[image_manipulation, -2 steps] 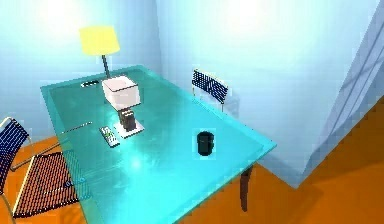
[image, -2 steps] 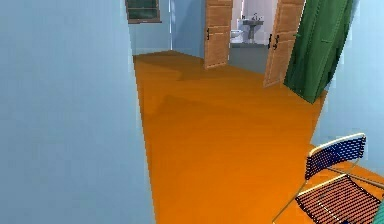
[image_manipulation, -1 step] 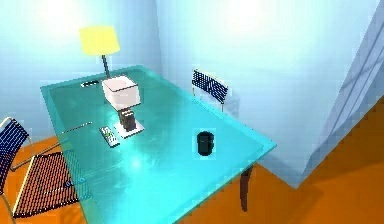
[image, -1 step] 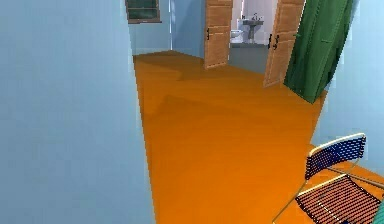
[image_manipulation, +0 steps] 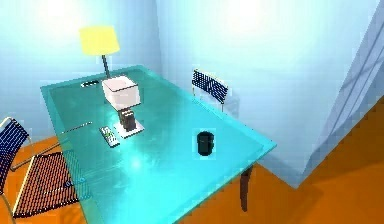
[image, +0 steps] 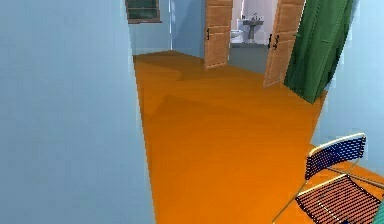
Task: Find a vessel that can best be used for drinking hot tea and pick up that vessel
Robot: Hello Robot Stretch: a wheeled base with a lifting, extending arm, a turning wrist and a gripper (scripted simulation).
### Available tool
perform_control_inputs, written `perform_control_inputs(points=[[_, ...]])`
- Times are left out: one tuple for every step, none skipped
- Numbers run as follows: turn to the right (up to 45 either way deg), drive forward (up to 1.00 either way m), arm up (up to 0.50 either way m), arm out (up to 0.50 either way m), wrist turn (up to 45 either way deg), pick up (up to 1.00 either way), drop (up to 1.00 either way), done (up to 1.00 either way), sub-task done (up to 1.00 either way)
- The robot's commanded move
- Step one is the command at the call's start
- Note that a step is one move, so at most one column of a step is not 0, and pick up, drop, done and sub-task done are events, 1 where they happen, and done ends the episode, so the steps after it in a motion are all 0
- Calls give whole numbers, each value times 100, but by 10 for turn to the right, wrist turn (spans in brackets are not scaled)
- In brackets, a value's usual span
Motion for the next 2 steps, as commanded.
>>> perform_control_inputs(points=[[0, 0, 0, 50, 0, 0, 0, 0, 0], [0, 0, 0, 0, 450, 0, 0, 0, 0]])
